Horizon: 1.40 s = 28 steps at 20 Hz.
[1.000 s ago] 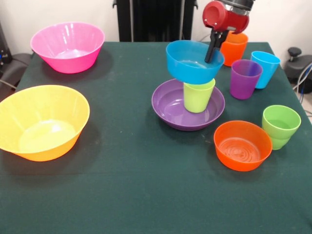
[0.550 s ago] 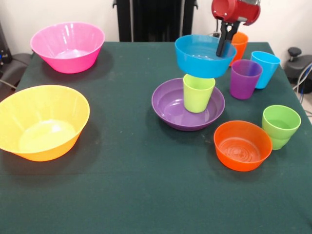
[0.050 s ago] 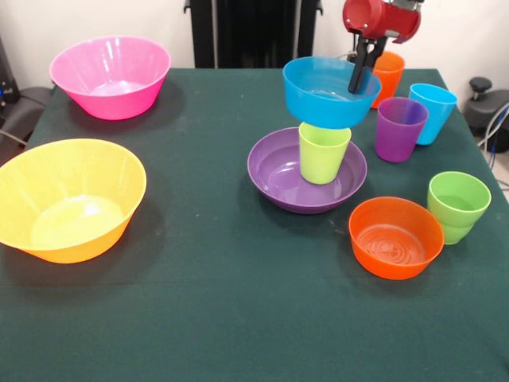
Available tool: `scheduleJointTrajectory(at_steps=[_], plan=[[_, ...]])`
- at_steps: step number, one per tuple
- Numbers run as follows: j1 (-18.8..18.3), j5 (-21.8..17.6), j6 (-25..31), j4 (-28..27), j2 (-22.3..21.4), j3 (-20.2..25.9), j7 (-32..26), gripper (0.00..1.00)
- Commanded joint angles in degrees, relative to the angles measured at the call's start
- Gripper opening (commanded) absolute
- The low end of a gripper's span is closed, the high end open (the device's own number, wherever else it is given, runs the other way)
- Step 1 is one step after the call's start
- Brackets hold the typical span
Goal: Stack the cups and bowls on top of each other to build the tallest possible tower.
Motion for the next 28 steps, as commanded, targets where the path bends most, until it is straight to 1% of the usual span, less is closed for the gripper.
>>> scheduleJointTrajectory(at_steps=[1,3,5,9,15,24,28], plan=[[0.7,-1.7,-6.8,-5.3,3.8,8.7,16.1,0.0],[0.8,-1.4,-6.8,-5.4,3.9,8.6,16.1,0.0],[0.5,0.6,-5.1,-5.5,3.2,8.9,14.7,0.0],[0.3,1.8,-4.2,-5.5,2.5,9.1,13.4,0.0],[0.5,1.3,-3.8,-5.6,3.3,8.6,14.0,0.0],[1.0,2.5,0.0,-4.8,4.2,7.6,11.9,0.0],[1.2,2.0,0.1,-5.0,5.3,6.9,13.2,0.0]])
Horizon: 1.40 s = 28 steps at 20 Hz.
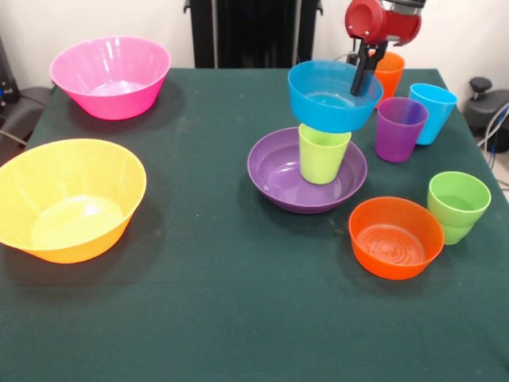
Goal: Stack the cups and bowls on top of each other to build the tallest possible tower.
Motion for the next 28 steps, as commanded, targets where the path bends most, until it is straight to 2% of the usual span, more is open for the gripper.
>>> scheduleJointTrajectory(at_steps=[1,12,17,19,28], plan=[[0.7,1.6,2.8,-5.0,4.6,6.8,13.2,0.0],[1.1,-0.2,0.6,-5.3,7.0,4.7,16.2,0.0],[1.0,0.8,0.8,-5.1,6.9,4.7,15.9,0.0],[0.8,2.8,2.2,-5.3,5.8,5.5,14.7,0.0],[0.6,3.6,1.9,-5.4,5.0,6.2,13.8,0.0]])
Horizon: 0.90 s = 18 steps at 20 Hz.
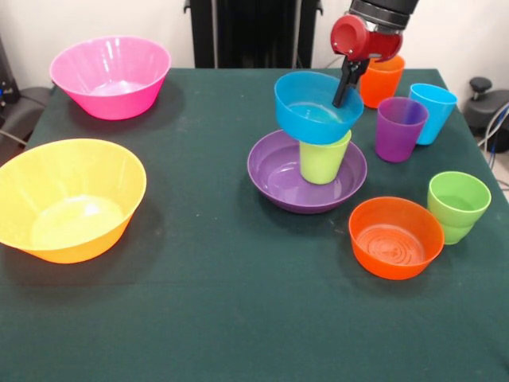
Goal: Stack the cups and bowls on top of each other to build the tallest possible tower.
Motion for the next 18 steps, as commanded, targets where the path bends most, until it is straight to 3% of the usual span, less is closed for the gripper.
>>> scheduleJointTrajectory(at_steps=[1,18], plan=[[0.3,3.0,1.8,-5.4,0.3,6.7,13.9,0.0],[0.1,4.4,1.2,-5.6,-2.1,8.4,11.5,0.0]])
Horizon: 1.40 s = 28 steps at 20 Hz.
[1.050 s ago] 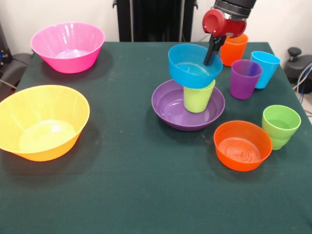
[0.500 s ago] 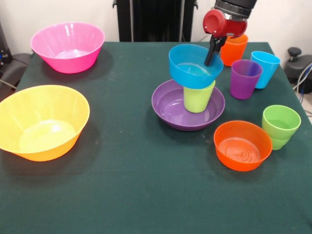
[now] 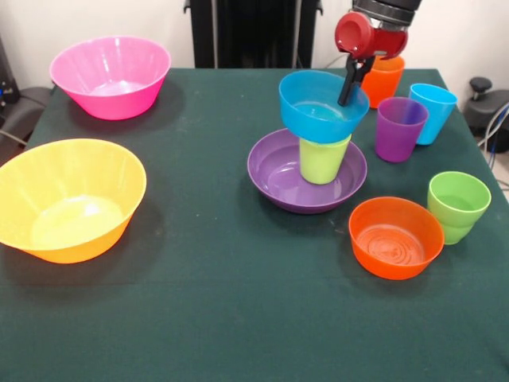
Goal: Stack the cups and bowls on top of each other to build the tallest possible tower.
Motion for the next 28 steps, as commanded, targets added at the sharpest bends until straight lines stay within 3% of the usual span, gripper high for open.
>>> scheduleJointTrajectory(at_steps=[1,28], plan=[[0.1,3.9,1.1,-5.6,-1.1,8.5,11.4,0.0],[0.3,1.0,-1.2,-7.0,1.9,7.8,15.6,0.0]])
